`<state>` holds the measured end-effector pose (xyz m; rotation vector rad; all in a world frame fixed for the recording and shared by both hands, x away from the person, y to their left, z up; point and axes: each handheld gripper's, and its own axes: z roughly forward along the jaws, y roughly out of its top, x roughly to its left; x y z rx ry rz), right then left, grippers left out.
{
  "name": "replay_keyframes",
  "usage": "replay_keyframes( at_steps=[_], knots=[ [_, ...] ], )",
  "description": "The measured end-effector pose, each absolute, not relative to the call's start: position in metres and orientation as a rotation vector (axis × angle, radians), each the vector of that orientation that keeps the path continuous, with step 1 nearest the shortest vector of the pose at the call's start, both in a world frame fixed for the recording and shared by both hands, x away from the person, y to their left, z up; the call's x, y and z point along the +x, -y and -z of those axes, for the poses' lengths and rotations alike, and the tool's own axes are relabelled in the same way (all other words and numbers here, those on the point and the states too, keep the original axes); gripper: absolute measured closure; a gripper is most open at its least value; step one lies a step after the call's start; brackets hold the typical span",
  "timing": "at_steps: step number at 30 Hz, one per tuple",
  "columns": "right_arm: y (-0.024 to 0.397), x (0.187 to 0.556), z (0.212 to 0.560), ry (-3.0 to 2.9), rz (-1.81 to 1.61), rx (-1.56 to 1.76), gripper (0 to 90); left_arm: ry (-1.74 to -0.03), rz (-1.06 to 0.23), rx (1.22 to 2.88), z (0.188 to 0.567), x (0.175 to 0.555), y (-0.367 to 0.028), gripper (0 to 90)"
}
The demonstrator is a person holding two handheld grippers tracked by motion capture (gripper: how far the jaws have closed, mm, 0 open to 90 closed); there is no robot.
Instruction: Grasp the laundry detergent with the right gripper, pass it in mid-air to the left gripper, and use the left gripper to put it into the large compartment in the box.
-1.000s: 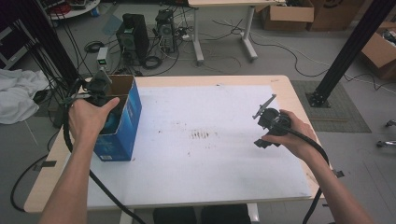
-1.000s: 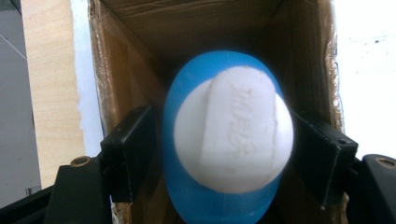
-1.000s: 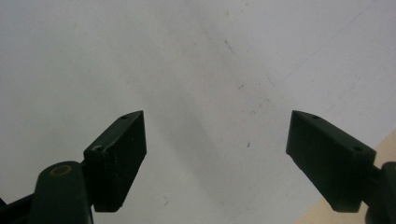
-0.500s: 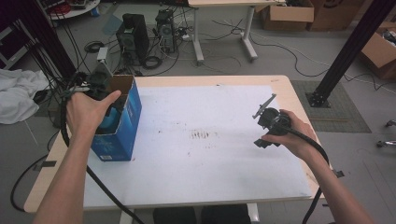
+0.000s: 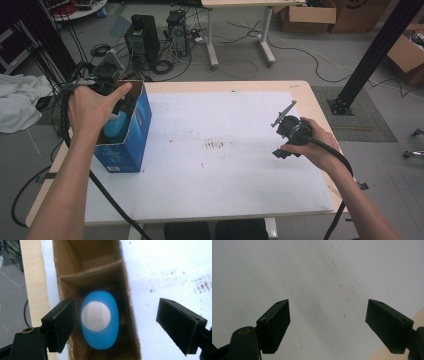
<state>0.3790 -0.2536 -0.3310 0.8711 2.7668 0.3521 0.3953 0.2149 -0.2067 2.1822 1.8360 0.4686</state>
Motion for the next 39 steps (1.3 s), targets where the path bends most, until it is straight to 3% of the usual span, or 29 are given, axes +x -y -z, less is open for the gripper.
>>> replay_keyframes(
  at_steps=[13,22,39],
  knots=[
    [0.255,0.379,0.328,-2.764,-0.345,0.872,19.9,-1.731,-0.456,2.209,0.177,0.393,-0.195,17.5],
    [0.256,0.378,0.326,-2.765,-0.342,0.882,20.1,-1.591,-0.441,2.314,0.173,0.394,-0.162,17.5],
    [0.263,0.377,0.322,-2.749,-0.343,0.908,20.0,-1.421,-0.331,2.498,0.212,0.404,-0.106,17.5]
  ],
)
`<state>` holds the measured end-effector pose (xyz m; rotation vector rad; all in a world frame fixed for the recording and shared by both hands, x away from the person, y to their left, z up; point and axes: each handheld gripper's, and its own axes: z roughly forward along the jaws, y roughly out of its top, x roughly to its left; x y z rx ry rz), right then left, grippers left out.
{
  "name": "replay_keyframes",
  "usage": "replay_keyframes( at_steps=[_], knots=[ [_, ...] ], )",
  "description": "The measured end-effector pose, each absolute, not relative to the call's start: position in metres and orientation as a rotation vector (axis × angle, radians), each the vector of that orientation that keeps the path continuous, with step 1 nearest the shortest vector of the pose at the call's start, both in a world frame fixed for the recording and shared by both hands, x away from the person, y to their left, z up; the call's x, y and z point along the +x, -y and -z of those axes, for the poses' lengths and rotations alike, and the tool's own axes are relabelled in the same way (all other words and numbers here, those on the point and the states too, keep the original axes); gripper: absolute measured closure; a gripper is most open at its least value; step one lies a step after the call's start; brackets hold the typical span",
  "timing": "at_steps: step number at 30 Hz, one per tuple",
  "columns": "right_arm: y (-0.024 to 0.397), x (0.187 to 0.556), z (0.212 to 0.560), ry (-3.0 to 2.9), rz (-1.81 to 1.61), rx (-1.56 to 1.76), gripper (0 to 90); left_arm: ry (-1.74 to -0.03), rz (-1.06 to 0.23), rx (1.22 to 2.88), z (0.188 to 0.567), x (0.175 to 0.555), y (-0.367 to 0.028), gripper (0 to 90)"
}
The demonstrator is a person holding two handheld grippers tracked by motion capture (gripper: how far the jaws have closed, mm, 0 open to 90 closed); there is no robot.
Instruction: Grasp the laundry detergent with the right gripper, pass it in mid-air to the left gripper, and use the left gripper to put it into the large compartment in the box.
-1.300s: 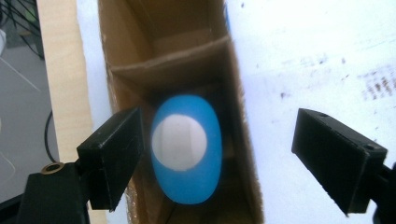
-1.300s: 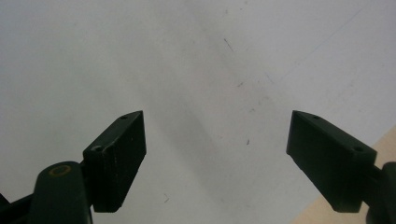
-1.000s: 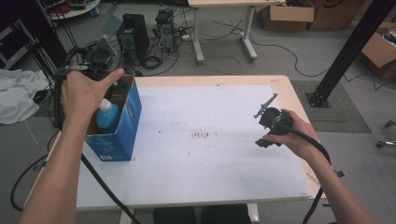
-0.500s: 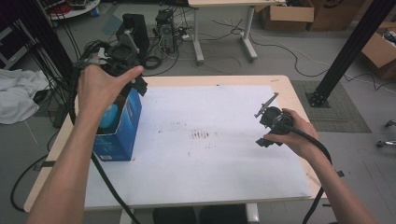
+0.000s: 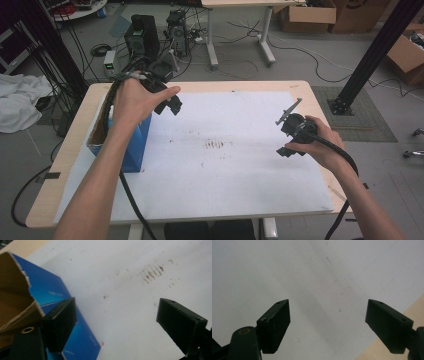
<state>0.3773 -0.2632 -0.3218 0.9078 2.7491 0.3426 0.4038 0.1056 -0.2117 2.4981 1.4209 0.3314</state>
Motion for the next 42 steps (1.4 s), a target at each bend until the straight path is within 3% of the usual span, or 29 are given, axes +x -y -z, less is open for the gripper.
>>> replay_keyframes(
  at_steps=[21,42],
  knots=[
    [0.253,0.384,0.321,-2.760,-0.332,0.901,19.6,-1.284,-0.182,2.641,0.284,0.403,-0.076,17.7],
    [0.250,0.386,0.319,-2.762,-0.335,0.901,19.6,-1.304,-0.136,2.640,0.296,0.401,-0.079,17.7]
  ],
)
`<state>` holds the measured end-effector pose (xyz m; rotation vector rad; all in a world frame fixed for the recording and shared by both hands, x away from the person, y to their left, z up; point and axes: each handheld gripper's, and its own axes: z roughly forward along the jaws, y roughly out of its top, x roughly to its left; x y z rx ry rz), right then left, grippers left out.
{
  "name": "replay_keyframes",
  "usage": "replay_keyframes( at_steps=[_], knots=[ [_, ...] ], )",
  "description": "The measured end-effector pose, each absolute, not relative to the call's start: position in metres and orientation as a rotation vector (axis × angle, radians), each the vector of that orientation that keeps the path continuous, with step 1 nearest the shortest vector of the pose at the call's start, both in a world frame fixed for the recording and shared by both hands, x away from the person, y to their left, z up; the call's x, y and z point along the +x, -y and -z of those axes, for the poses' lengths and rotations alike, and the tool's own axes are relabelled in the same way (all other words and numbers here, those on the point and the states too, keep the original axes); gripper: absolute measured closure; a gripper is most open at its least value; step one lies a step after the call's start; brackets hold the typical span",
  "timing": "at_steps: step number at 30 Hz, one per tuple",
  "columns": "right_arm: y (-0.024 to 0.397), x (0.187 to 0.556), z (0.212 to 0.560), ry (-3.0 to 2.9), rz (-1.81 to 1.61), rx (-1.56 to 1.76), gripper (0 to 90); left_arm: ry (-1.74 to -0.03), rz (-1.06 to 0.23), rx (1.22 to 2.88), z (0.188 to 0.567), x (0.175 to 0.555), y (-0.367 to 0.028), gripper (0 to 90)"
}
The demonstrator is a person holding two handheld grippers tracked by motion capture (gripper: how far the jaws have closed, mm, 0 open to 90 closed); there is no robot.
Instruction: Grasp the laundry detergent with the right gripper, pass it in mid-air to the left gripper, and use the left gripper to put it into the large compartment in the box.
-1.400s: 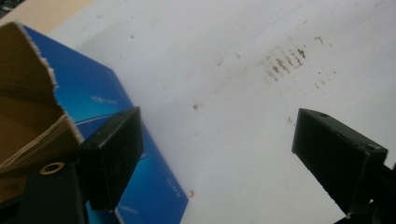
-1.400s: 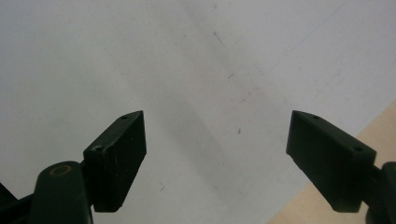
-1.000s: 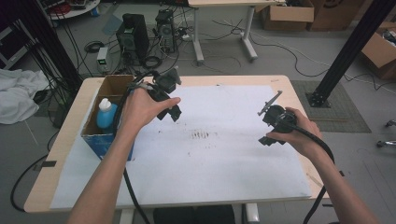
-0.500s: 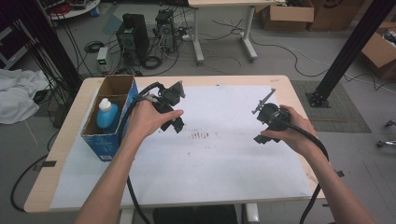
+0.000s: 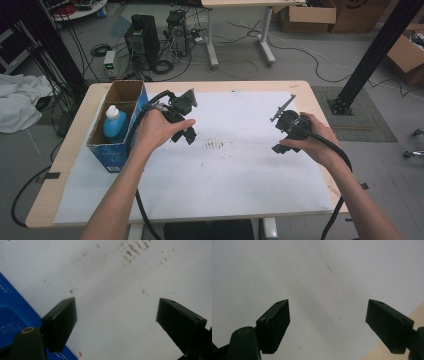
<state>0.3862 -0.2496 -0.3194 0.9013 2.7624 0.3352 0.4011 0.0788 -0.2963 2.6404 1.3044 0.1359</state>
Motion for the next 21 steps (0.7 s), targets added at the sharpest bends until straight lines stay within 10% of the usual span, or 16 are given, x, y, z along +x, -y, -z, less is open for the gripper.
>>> replay_keyframes(
  at_steps=[21],
  knots=[
    [0.2511,0.3841,0.3171,-2.766,-0.347,0.903,16.9,-1.282,-0.125,2.649,0.2962,0.3982,-0.0764,17.7]
  ],
)
